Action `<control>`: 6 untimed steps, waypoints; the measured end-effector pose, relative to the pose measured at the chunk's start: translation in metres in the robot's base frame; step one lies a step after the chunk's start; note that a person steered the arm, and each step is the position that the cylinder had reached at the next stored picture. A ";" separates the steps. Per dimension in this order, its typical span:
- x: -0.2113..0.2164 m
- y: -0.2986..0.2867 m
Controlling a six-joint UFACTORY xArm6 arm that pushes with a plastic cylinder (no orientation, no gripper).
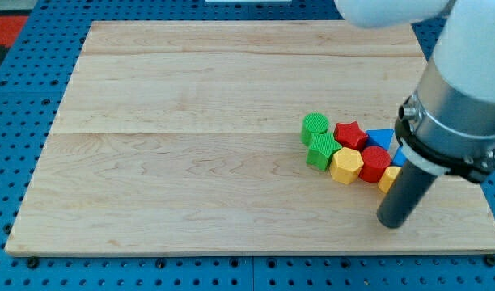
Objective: Slide the yellow hexagon into the green star
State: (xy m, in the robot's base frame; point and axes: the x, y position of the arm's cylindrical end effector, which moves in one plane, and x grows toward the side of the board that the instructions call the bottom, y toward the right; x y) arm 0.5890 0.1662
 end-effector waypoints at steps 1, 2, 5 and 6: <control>0.000 0.022; -0.023 -0.010; -0.085 -0.036; -0.076 -0.076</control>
